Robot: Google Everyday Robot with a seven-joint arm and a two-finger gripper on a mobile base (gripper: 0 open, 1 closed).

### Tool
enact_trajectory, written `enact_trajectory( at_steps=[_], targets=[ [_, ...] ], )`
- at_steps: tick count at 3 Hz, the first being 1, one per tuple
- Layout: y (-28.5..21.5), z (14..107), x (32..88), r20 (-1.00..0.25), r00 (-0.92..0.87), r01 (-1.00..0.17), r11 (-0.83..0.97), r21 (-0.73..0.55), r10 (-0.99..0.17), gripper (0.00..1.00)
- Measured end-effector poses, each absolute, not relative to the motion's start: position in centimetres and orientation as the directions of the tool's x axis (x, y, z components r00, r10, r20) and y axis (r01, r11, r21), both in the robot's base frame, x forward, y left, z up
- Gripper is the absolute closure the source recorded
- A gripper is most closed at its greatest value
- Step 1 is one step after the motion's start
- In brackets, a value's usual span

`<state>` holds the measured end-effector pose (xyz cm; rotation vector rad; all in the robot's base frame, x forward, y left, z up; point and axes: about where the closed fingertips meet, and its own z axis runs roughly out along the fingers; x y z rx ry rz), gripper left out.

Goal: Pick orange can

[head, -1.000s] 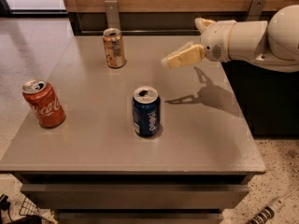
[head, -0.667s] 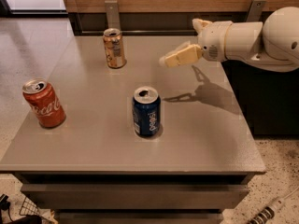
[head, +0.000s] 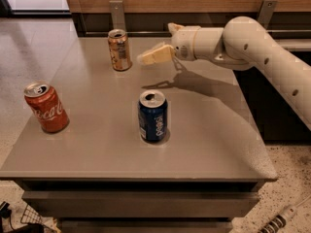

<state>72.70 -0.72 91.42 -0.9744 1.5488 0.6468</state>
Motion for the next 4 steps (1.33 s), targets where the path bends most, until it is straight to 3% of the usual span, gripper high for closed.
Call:
enact_trajectory(
  at_steps=[3,4],
  targets=[
    [8.7,87.1,76.0,-0.989,-0.036,-0.89,0.454,-0.034,-0.146,0.0],
    [10.8,86.3,76.2,-0.994,-0.026,-0.899,0.437,-0.025,-0.11,0.18]
  ],
)
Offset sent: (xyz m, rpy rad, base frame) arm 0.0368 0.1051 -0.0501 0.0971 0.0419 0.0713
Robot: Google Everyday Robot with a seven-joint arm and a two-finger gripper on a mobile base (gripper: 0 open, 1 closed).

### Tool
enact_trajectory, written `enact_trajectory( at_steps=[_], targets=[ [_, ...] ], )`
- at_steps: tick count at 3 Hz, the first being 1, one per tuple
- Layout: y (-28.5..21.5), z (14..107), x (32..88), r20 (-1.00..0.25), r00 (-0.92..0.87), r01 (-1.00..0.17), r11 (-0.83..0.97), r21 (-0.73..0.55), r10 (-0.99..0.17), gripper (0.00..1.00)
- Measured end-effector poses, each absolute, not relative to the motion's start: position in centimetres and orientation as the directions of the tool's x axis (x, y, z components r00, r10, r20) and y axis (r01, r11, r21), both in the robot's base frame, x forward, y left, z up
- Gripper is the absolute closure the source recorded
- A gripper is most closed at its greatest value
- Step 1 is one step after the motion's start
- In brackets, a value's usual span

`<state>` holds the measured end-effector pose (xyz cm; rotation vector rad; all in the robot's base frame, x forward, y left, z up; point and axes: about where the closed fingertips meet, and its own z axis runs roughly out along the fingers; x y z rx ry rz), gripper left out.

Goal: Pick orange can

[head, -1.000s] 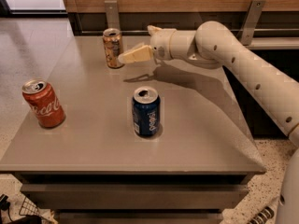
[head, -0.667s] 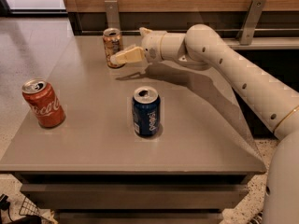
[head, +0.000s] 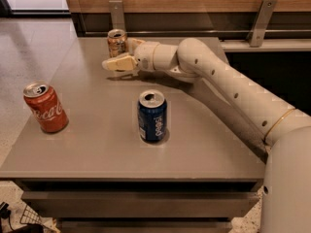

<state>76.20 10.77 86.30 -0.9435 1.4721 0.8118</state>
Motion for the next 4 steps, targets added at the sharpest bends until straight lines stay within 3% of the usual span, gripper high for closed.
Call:
enact_trajectory(
  at_steps=[3,4],
  targets=[
    [13.1,86.0,76.2,-0.998,-0.012,-0.909,0.417,-0.015,-0.064,0.88],
    [13.3,86.0,76.1,-0.998,-0.013,-0.91,0.413,-0.015,-0.064,1.0]
  ],
)
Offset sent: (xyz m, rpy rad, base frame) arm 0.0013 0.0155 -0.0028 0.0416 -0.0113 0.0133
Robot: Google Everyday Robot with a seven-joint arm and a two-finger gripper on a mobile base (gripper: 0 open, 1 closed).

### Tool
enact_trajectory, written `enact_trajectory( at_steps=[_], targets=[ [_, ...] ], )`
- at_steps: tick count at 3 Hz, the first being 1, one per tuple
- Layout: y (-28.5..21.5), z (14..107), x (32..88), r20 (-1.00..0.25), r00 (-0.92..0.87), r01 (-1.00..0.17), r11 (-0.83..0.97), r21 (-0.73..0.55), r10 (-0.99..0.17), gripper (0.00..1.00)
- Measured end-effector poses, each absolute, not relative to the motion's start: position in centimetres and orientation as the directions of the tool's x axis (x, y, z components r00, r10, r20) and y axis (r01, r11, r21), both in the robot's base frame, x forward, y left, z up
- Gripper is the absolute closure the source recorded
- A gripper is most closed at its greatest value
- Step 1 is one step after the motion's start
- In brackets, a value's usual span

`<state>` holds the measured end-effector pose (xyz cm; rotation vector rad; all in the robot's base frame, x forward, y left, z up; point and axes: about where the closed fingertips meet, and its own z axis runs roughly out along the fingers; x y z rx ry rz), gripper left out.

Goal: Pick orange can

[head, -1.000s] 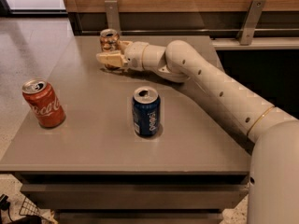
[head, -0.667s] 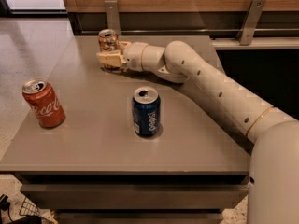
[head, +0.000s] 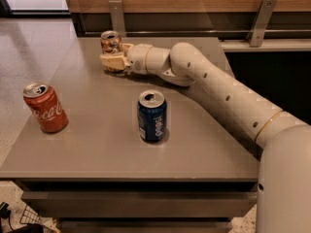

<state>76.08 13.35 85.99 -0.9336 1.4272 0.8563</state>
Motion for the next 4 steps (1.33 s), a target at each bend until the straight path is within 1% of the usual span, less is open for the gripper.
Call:
enact_trajectory(
  at_steps=[1,2,4],
  targets=[
    [13.3,86.0,76.1,-0.998,-0.013,-0.91,0.413,-0.015,-0.064,1.0],
    [12.2,87.7,75.5,-0.996,-0.012,-0.903,0.43,-0.027,-0.087,1.0],
    [7.7,94.4,73.1,-0.985,0.021,-0.86,0.5,-0.106,-0.173,1.0]
  ],
)
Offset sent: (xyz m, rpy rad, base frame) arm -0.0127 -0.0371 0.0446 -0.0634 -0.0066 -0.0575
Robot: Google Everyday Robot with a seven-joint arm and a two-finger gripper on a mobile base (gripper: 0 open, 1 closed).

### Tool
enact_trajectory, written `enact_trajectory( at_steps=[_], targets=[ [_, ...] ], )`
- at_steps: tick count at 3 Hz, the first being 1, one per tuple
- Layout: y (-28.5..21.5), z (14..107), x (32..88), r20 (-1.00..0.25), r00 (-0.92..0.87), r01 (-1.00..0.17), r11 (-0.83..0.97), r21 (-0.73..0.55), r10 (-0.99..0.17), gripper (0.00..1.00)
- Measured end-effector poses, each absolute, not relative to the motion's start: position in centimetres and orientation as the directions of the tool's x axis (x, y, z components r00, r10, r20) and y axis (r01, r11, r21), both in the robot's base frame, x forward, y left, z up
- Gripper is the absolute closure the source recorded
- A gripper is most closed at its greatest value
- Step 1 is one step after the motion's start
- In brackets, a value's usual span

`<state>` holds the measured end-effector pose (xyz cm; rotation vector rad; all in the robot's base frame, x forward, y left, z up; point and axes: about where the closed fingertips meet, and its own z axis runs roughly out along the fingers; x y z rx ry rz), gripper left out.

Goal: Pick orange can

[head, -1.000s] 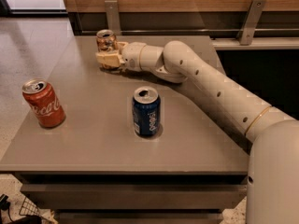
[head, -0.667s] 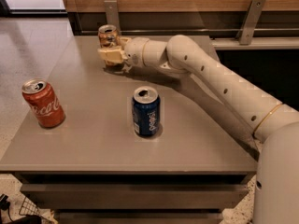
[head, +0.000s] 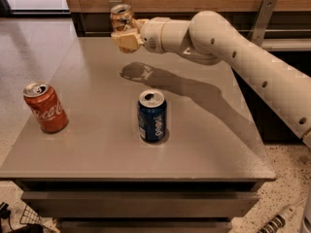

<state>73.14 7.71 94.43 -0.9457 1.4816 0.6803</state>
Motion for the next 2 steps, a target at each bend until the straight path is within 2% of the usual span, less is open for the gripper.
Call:
enact_trajectory(
  at_steps=[2],
  targets=[
    [4.8,100.4,70.9,-0.974,0.108,-0.819,0.537,-0.201,-0.199,1.0]
  ],
)
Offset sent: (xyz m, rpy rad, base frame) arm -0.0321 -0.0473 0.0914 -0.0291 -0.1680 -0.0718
